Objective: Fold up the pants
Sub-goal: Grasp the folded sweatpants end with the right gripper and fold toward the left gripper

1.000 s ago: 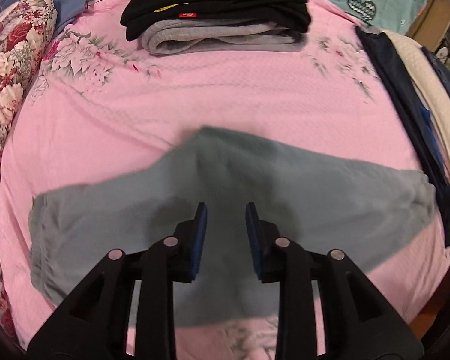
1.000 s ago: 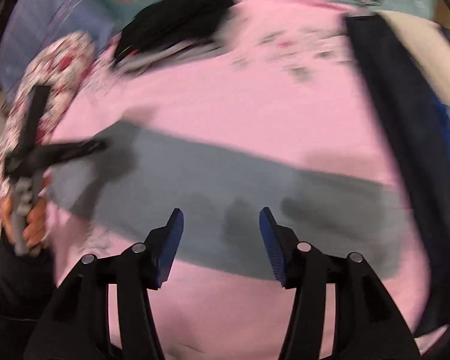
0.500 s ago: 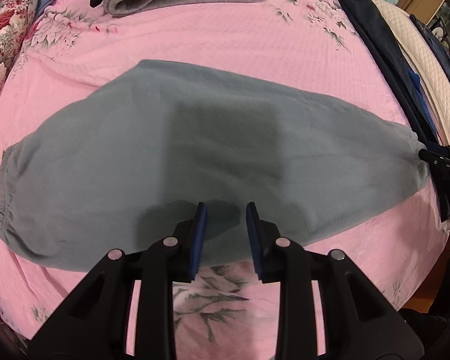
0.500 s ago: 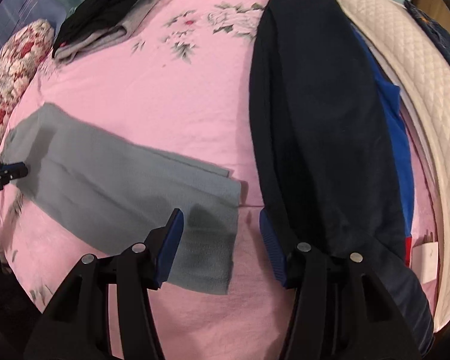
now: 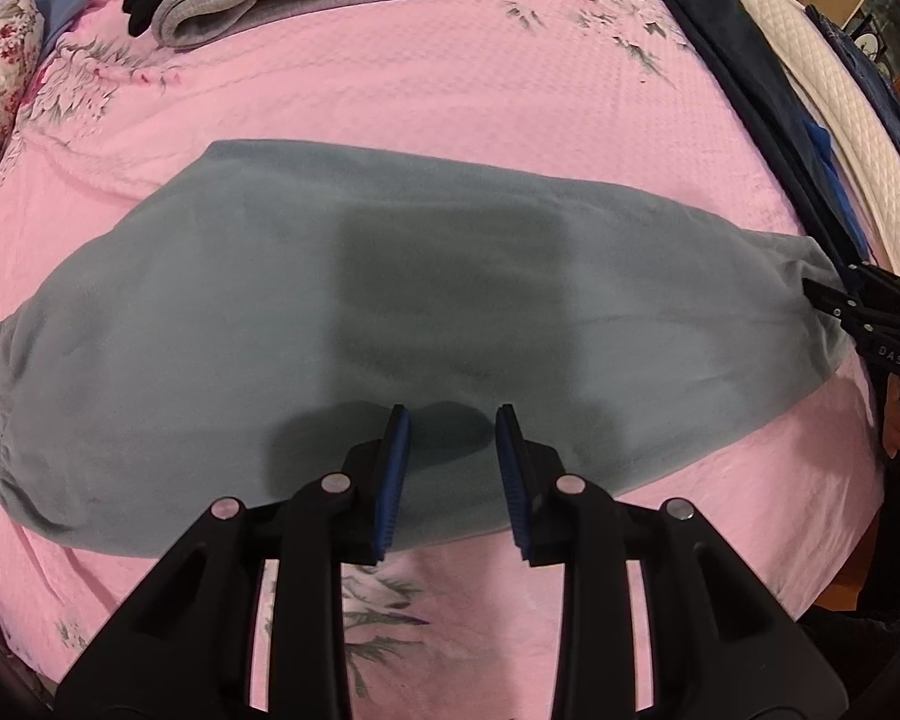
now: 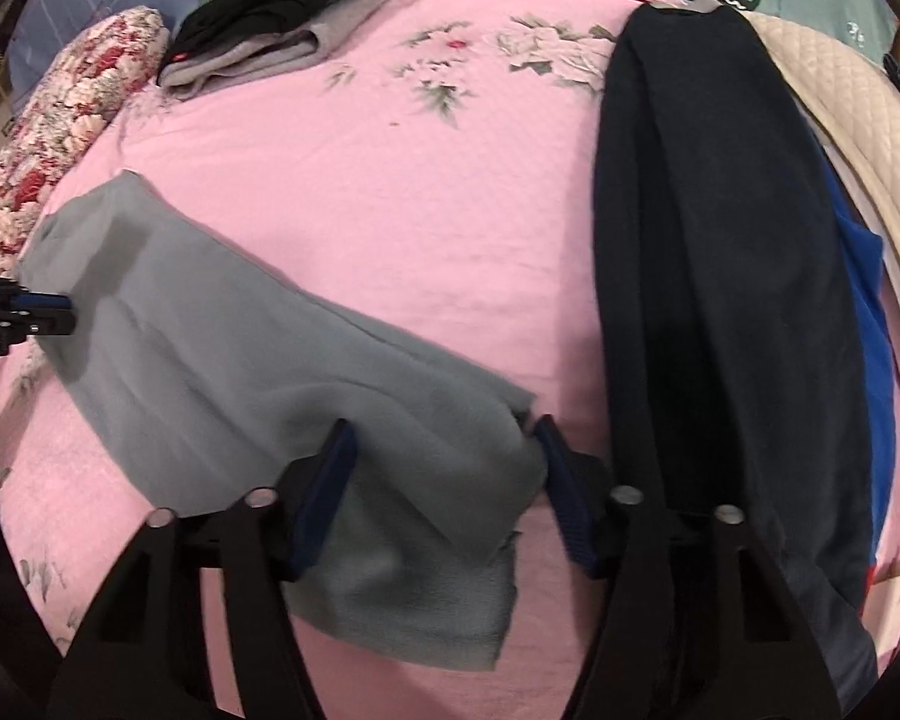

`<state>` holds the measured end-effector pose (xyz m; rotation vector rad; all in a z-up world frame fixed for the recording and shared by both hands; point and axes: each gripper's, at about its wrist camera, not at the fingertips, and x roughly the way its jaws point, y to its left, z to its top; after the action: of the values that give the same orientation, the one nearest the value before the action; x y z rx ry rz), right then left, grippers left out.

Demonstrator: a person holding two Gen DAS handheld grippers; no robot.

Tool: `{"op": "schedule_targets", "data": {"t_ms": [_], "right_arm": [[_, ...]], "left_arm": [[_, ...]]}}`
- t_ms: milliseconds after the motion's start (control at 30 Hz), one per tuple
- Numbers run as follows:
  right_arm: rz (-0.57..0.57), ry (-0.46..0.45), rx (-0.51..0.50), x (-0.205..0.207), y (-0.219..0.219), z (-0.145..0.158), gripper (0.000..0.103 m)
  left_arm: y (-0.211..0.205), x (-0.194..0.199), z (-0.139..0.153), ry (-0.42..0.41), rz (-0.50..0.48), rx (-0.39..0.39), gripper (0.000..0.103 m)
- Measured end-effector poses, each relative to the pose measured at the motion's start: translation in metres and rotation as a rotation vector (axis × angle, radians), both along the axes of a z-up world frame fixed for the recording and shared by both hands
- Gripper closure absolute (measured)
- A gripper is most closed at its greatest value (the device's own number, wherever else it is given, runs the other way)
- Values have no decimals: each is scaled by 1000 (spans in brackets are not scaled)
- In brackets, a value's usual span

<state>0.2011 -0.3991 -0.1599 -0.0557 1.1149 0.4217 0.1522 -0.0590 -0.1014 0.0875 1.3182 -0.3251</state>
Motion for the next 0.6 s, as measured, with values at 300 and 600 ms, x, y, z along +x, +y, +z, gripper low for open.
{"op": "schedule_targets", "data": {"t_ms": [300, 600], "right_arm": [[-67, 84, -2, -1, 13, 12, 89], [-156, 178, 104, 2, 13, 33, 89]], "left_arm": [[-69, 5, 11, -22, -183, -90, 73], [-131, 12, -8, 6, -281, -157, 74]]}}
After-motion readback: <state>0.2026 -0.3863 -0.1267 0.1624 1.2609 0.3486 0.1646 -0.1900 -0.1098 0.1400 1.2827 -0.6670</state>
